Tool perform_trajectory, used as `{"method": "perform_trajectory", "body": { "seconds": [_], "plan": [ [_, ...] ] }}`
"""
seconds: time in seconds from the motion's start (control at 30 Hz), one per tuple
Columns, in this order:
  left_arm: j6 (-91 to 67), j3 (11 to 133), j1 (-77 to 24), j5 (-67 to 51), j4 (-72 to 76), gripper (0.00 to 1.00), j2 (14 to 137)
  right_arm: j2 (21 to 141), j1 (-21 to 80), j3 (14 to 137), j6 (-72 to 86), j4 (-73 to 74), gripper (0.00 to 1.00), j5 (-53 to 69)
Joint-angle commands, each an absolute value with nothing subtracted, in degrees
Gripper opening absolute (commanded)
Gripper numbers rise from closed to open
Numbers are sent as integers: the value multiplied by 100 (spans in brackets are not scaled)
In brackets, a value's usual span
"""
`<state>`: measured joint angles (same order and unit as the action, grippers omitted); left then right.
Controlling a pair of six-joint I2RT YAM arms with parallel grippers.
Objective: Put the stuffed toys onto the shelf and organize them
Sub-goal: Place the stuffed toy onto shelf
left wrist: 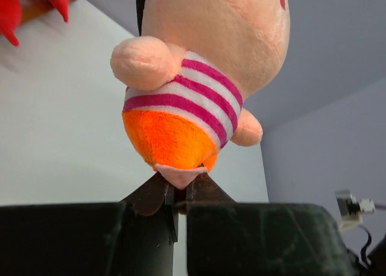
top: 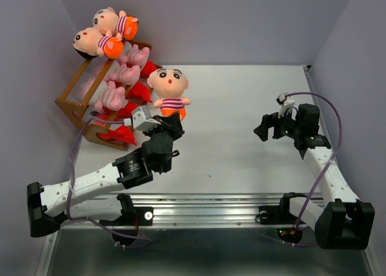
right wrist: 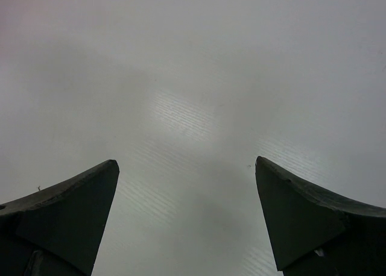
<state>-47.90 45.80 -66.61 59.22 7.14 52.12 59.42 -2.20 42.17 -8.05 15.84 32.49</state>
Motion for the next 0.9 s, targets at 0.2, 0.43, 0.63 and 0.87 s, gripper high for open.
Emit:
{"method": "perform_trajectory", "body": {
  "seconds": [0.2,0.43,0.63,0.87],
  "plan": [
    [-4034,6117,-5059,7132,70,0,5511,5836,-211,4131,-782,1266,100,3094],
    [-4096,6354,-4053,6847,-167,0,5406,5853,-211,4113,-809,1266,100,3085],
    [-4087,6363,-3078,6269,-123,0,5256,5941,-211,4122,-817,1266,100,3085],
    [-4280,6407,-1768,5205,-176,0,5440,5959,-211,4113,-835,1274,100,3067]
  ]
}}
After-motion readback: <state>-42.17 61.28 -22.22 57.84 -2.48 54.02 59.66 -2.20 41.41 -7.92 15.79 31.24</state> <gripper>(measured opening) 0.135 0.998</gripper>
